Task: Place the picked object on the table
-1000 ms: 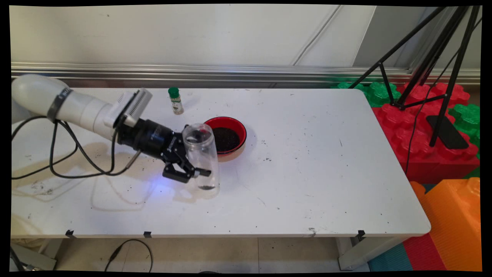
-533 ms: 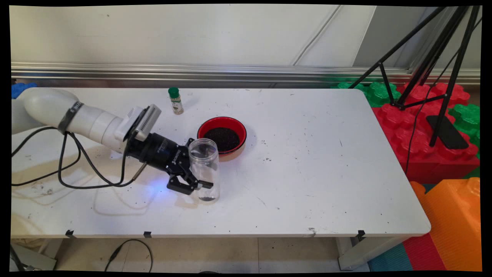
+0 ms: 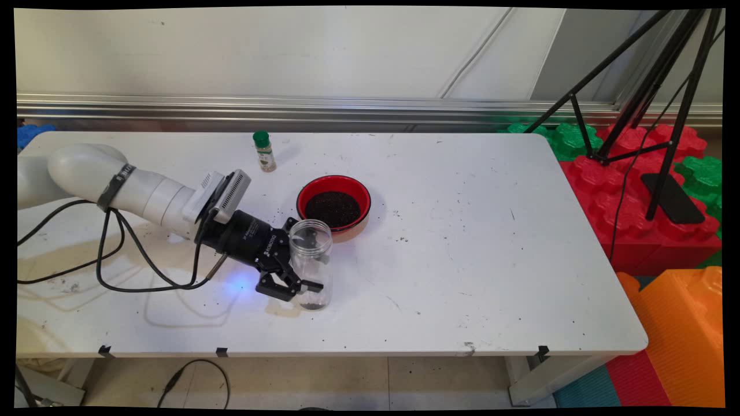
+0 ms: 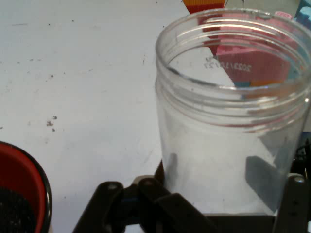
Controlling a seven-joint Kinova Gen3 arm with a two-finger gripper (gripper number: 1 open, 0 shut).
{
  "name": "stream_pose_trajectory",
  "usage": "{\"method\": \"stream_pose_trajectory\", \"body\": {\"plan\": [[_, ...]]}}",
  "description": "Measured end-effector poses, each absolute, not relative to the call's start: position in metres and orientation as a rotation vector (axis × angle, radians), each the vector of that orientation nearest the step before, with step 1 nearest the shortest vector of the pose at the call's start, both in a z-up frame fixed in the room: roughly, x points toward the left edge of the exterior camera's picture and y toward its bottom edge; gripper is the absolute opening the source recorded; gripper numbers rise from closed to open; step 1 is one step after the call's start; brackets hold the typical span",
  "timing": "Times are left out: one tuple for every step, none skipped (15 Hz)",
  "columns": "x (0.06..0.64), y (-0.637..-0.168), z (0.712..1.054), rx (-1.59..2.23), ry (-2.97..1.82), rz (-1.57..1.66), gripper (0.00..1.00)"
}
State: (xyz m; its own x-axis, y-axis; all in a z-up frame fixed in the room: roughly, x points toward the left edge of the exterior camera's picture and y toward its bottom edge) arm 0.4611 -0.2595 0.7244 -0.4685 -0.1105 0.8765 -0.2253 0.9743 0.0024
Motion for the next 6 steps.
{"method": "stream_pose_trajectory", "body": {"plan": [[0.4608, -0.2595, 0.7236, 0.238, -2.064, 0.136, 0.0], [0.4607, -0.2595, 0.7224, 0.24, -2.065, 0.137, 1.0], [0.4606, -0.2596, 0.7217, 0.241, -2.066, 0.137, 1.0], [0.4606, -0.2597, 0.7208, 0.242, -2.067, 0.137, 1.0], [0.4606, -0.2598, 0.7202, 0.243, -2.068, 0.138, 1.0], [0.4606, -0.2599, 0.7195, 0.244, -2.068, 0.138, 1.0]]}}
